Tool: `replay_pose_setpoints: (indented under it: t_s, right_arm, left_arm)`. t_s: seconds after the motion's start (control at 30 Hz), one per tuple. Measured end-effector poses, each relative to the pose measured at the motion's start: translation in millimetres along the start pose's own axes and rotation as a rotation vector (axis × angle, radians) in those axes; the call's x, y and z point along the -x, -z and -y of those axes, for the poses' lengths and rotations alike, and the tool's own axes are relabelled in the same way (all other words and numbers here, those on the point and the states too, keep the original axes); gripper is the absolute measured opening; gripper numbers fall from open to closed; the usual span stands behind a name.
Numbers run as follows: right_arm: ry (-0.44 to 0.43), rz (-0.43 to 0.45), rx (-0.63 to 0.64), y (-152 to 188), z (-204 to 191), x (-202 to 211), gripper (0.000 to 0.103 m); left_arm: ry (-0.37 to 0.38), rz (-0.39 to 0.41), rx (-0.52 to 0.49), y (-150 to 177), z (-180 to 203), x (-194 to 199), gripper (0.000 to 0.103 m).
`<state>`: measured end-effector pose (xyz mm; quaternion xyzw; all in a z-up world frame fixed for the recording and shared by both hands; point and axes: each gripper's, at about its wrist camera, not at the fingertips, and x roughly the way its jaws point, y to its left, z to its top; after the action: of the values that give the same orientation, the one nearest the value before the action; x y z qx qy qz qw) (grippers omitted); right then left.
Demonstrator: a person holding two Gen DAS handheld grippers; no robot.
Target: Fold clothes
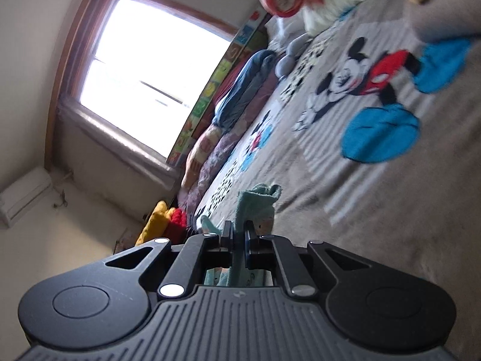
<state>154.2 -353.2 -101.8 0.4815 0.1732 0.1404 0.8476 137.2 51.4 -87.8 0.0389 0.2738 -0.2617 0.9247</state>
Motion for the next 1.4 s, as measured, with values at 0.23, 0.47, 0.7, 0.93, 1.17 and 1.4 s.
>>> replay_pose_setpoints:
  t_s: [0.23,0.47,0.7,0.93,1.17,1.4]
  right_arm:
    - [0.010,-0.101,0.116,-11,-10,-21,0.009]
    - [-0.044,-0.114,0.064,25,26,-4,0.009]
    - [-0.059,-0.113,-0.001,27,39,-7,0.009]
    - [-0.067,-0.126,-0.053,25,50,-14,0.009]
    - [-0.057,-0.159,-0.057,25,51,-22,0.009]
    - [-0.050,-0.183,-0.050,25,49,-27,0.009]
  left_arm:
    - [0.023,-0.065,0.049,-3,-4,0,0.009]
    - [-0.056,0.039,0.080,-36,-24,-10,0.009]
    - [-0.138,0.019,0.004,-97,-42,-76,0.009]
    - [-0.168,-0.061,-0.057,-141,-62,-158,0.009]
    - [-0.122,-0.165,-0.080,-157,-79,-214,0.009]
    - [-0.166,-0.183,-0.071,-164,-90,-243,0.008]
